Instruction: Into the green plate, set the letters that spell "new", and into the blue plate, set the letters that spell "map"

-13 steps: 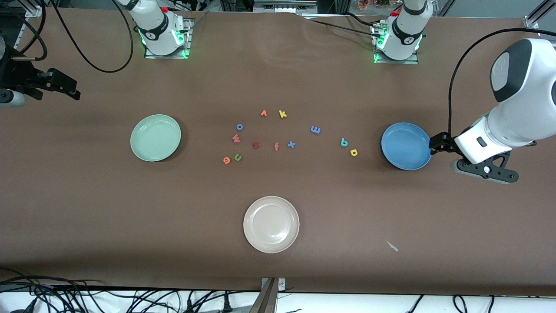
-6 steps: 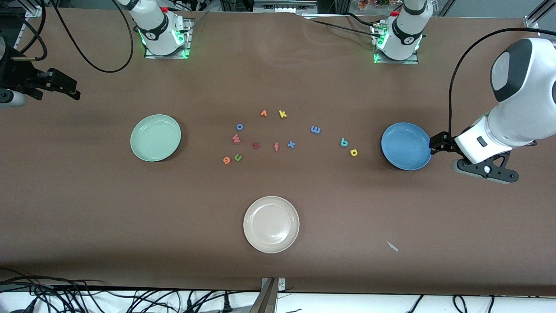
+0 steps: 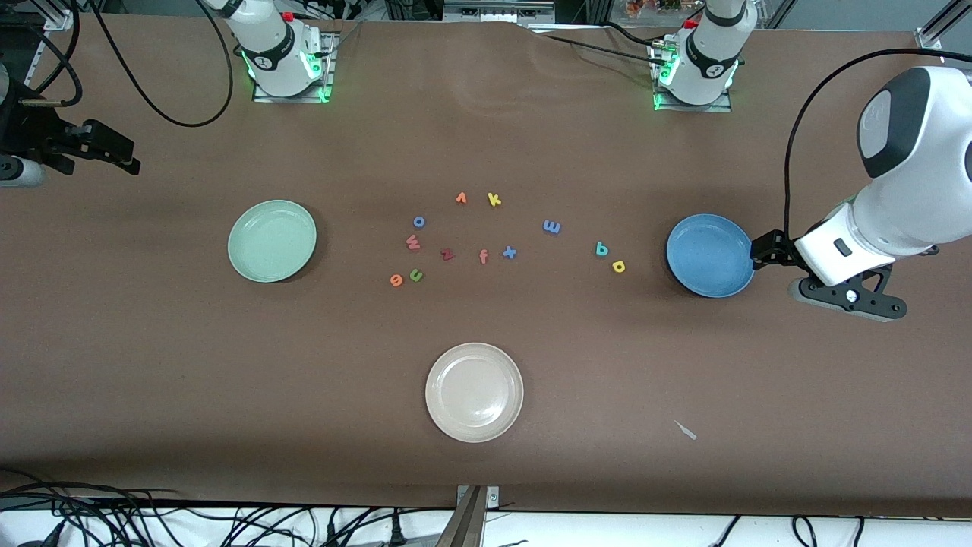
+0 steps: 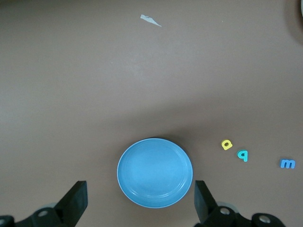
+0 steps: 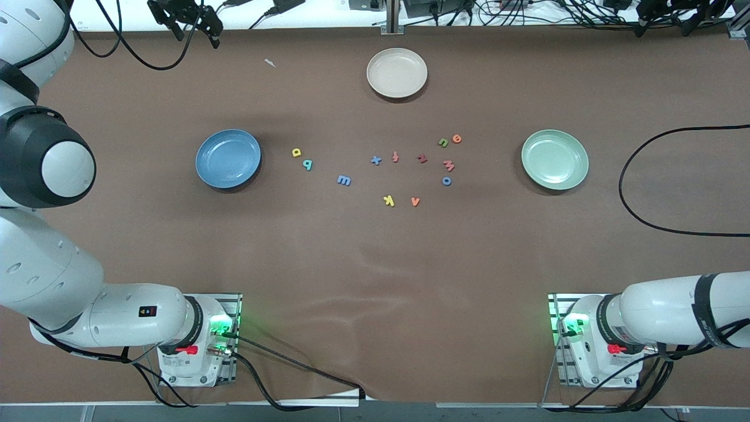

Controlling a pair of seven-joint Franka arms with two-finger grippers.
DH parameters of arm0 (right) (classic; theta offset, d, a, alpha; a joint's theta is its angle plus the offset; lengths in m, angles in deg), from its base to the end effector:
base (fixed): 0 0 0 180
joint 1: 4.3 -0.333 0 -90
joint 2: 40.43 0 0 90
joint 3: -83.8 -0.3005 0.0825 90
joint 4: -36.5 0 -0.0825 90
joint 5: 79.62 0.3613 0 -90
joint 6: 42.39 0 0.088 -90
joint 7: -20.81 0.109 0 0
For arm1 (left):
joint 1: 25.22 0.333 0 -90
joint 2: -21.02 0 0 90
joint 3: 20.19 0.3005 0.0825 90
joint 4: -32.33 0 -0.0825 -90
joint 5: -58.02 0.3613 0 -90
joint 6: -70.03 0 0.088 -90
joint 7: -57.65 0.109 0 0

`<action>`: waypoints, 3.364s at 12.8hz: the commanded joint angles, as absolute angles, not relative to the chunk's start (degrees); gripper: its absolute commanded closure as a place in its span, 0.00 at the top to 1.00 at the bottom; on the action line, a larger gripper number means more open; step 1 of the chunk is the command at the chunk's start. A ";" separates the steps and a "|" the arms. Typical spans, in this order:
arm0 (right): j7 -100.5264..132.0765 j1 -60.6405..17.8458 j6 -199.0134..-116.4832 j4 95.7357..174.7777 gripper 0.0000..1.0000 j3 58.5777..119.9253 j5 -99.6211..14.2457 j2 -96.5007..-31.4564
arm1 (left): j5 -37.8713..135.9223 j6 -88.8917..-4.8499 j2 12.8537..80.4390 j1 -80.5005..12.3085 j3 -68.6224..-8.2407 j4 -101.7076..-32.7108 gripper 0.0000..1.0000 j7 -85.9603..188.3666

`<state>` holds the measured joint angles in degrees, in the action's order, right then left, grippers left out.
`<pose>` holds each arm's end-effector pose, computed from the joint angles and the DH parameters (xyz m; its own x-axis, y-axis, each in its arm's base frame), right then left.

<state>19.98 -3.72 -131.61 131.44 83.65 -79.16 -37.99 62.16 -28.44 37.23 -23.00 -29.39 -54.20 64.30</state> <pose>0.5158 -0.0030 0.5895 0.9983 0.0071 -0.0571 0.0066 -0.9999 -0.0087 0.6104 -0.0571 0.4860 0.9673 -0.2426 -0.0734 -0.2445 -0.9695 -0.0175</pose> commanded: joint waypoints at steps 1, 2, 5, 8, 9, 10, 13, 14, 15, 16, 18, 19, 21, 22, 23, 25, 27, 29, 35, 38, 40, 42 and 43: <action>19.05 -3.33 -131.16 131.42 1.00 83.71 -78.39 -37.70 | 60.13 -28.15 35.97 -23.11 -28.98 -55.04 0.99 65.83; 19.05 -3.42 -131.16 131.42 1.00 83.71 -78.39 -37.70 | 60.13 -28.15 35.97 -23.11 -28.98 -55.04 0.99 65.83; 19.14 -3.42 -131.16 131.42 1.00 83.63 -78.39 -37.70 | 60.04 -28.15 35.97 -23.11 -28.98 -55.04 0.99 65.83; 18.96 -3.42 -131.07 131.33 1.00 83.45 -78.39 -37.70 | 59.52 -28.15 35.97 -22.94 -29.07 -55.04 0.99 65.91; 19.05 -3.42 -131.07 131.33 1.00 83.28 -78.39 -37.70 | 58.73 -28.15 35.97 -22.85 -29.07 -55.04 0.99 65.92; 19.05 -3.51 -131.07 131.33 1.00 83.27 -78.48 -37.70 | 58.11 -28.15 35.97 -22.76 -28.98 -54.95 0.99 66.00; 19.05 -3.86 -130.99 131.33 1.00 83.19 -78.39 -37.61 | 58.02 -28.15 35.97 -22.59 -28.98 -54.95 0.99 67.23; 19.05 -3.86 -130.99 131.33 1.00 83.19 -78.57 -37.61 | 57.93 -28.15 35.97 -22.58 -28.98 -54.95 0.99 67.23; 19.05 -3.86 -130.99 131.33 1.00 83.27 -78.57 -37.61 | 58.02 -28.15 35.97 -22.58 -28.98 -54.95 0.99 67.23; 19.05 -3.86 -130.99 131.33 1.00 83.27 -78.57 -37.61 | 58.02 -28.15 35.97 -22.58 -28.98 -54.95 0.99 67.23; 19.05 -3.86 -130.99 131.33 1.00 83.27 -78.57 -37.61 | 57.93 -28.15 35.97 -22.58 -28.98 -54.95 0.99 67.23; 19.05 -3.86 -130.99 131.33 1.00 83.27 -78.57 -37.61 | 57.93 -28.15 35.97 -22.58 -28.98 -54.95 0.99 67.23; 19.14 -3.95 -130.99 131.25 1.00 83.19 -78.57 -37.61 | 57.93 -28.15 35.97 -22.58 -28.98 -54.95 0.99 67.23; 19.05 -3.95 -130.99 131.33 1.00 83.19 -78.57 -37.61 | 57.93 -28.15 35.97 -22.58 -28.98 -54.95 0.99 67.23; 18.96 -3.95 -130.99 131.33 1.00 83.19 -78.48 -37.61 | 58.02 -28.15 35.97 -22.58 -28.98 -54.95 0.99 67.23; 18.87 -3.95 -130.99 131.33 1.00 83.27 -78.39 -37.61 | 58.02 -28.15 35.97 -22.58 -28.98 -54.95 0.99 67.23; 18.96 -3.95 -130.99 131.33 1.00 83.27 -78.39 -37.61 | 58.02 -28.15 35.97 -22.58 -28.98 -54.95 0.99 67.23; 18.96 -3.95 -130.99 131.25 1.00 83.27 -78.39 -37.61 | 58.02 -28.15 35.97 -22.58 -28.98 -54.95 0.99 67.23; 18.96 -3.95 -130.99 131.33 1.00 83.36 -78.30 -37.61 | 58.02 -28.15 35.97 -22.58 -28.98 -55.04 0.99 67.32; 18.87 -3.95 -130.99 131.33 1.00 83.27 -78.30 -37.61 | 58.02 -28.15 35.97 -22.58 -28.98 -55.12 1.00 67.32; 18.96 -3.95 -130.99 131.33 1.00 83.28 -78.30 -37.61 | 58.02 -28.15 35.97 -22.58 -28.98 -55.12 1.00 67.32; 18.87 -3.95 -130.99 131.33 1.00 83.27 -78.39 -37.61 | 58.02 -28.15 36.05 -22.58 -28.98 -55.12 1.00 67.23; 18.87 -3.95 -130.99 131.33 1.00 83.36 -78.30 -37.61 | 57.93 -28.15 36.05 -22.58 -28.98 -55.12 1.00 67.23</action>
